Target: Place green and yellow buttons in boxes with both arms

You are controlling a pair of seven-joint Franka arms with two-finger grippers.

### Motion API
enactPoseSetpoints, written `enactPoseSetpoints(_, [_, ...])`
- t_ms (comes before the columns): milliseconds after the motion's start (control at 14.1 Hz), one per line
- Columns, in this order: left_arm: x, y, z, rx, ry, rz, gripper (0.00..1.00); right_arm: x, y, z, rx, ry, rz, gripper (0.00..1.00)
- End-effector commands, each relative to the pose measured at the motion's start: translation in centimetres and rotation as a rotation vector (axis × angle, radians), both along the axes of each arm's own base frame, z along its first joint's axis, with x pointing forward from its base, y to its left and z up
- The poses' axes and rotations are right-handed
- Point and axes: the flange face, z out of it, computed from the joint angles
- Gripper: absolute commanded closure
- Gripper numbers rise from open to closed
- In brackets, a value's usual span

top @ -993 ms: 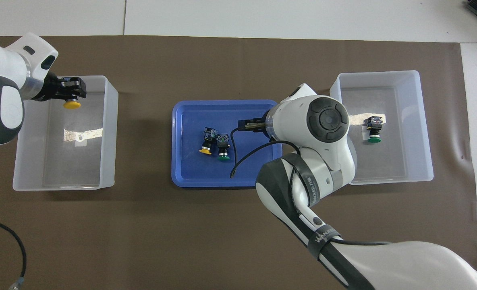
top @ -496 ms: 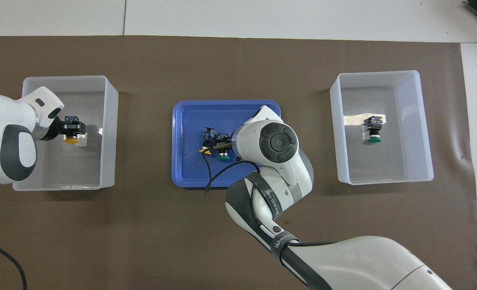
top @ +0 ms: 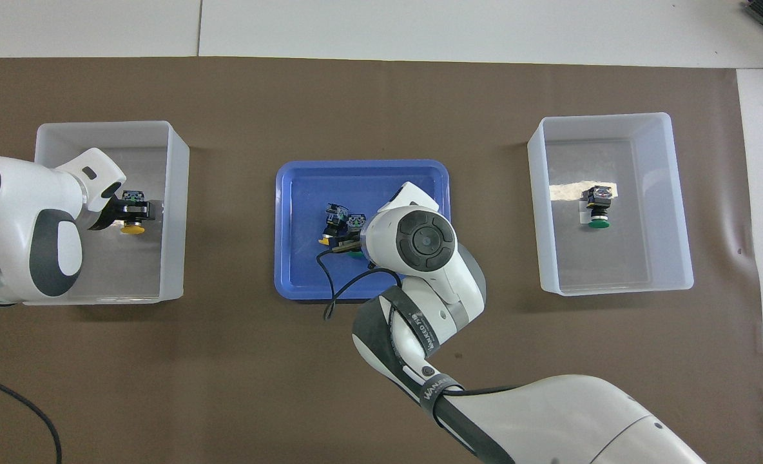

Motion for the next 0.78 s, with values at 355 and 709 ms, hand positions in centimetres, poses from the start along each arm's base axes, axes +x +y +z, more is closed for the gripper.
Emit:
enactPoseSetpoints(355, [3.1, -0.1, 7.0, 0.002, 0.018, -0.028, 0.0, -0.5, 0.4, -0.8, -0.025, -0.033, -0.022, 0.13])
enactPoseSetpoints(709, [4.1, -2.8, 12.2, -0.002, 0.064, -0.066, 0.0, -0.9, 1.3, -1.7, -0.024, -0.047, -0.011, 0.25])
